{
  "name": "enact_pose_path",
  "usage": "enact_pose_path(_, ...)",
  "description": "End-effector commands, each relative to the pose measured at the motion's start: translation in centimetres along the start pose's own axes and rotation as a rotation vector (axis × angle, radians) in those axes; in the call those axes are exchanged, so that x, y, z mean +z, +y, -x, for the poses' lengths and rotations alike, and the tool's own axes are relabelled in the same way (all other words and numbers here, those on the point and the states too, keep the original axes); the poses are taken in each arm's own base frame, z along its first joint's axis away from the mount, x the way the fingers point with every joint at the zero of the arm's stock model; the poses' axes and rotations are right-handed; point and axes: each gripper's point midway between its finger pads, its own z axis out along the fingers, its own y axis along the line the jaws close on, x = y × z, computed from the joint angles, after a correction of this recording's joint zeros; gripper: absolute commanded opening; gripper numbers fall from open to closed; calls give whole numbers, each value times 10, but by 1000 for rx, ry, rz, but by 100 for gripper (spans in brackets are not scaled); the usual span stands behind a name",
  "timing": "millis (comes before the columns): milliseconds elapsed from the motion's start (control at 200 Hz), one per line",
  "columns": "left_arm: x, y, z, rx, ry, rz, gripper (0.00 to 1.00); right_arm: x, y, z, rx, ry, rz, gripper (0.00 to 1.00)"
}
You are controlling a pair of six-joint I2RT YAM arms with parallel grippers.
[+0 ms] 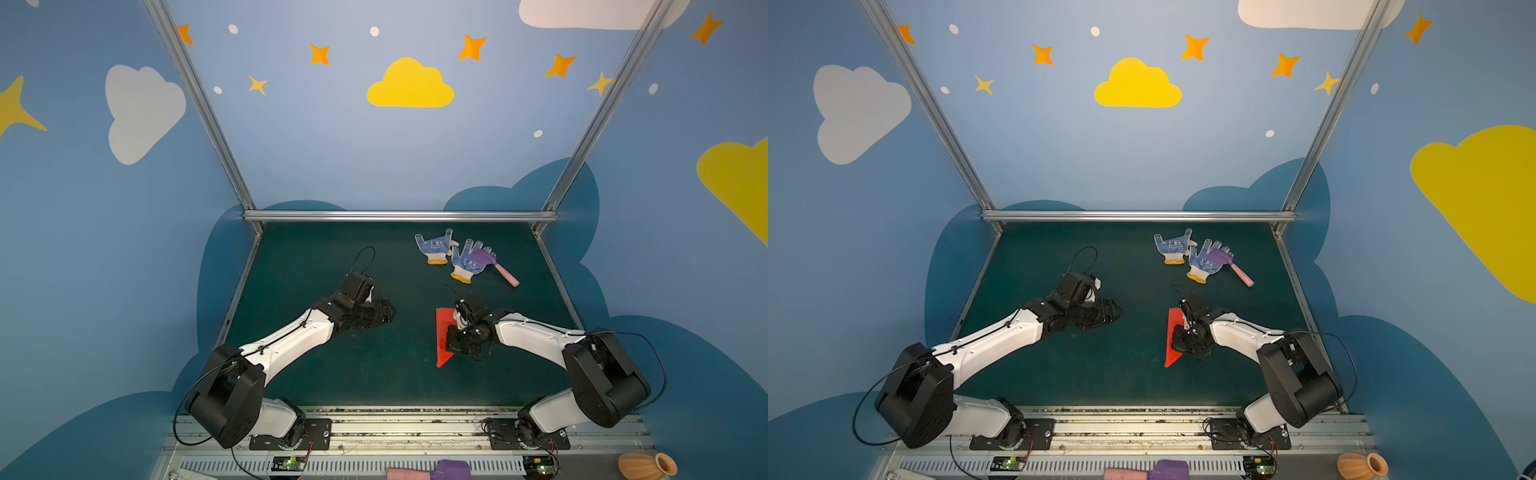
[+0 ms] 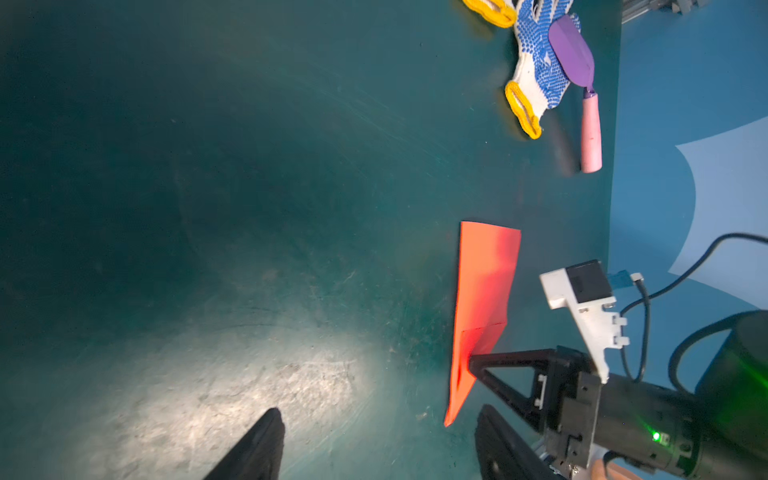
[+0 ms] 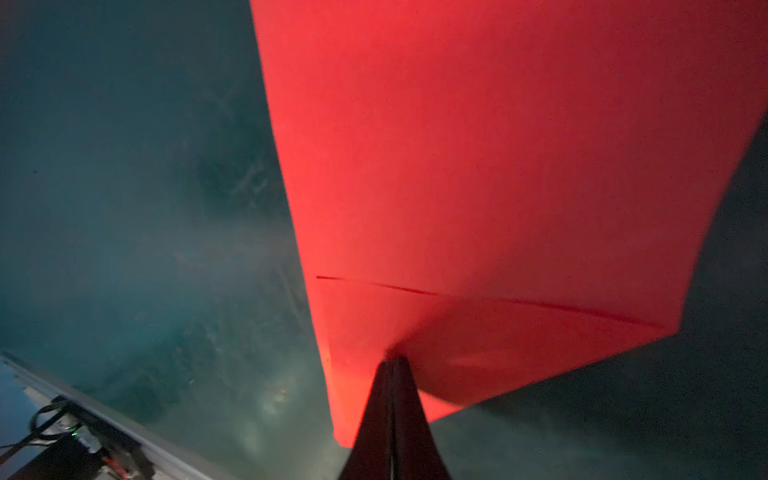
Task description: Fold a paper plane with a square sheet of paper (fold left side to right side)
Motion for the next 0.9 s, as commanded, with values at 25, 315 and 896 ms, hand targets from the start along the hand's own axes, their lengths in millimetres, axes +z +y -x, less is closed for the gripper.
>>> enact_pose_path(25,2,-14,-4,12,16,-36,74,15,26,-4,81,-3,47,0)
enact_pose_path(315,15,-42,-42,79,69,-137,58,-35,62,27,60,-110,140,11)
enact_pose_path(896,93,-84,-87,218,247,-183,17,-52,-19,26,219,-75,340,52)
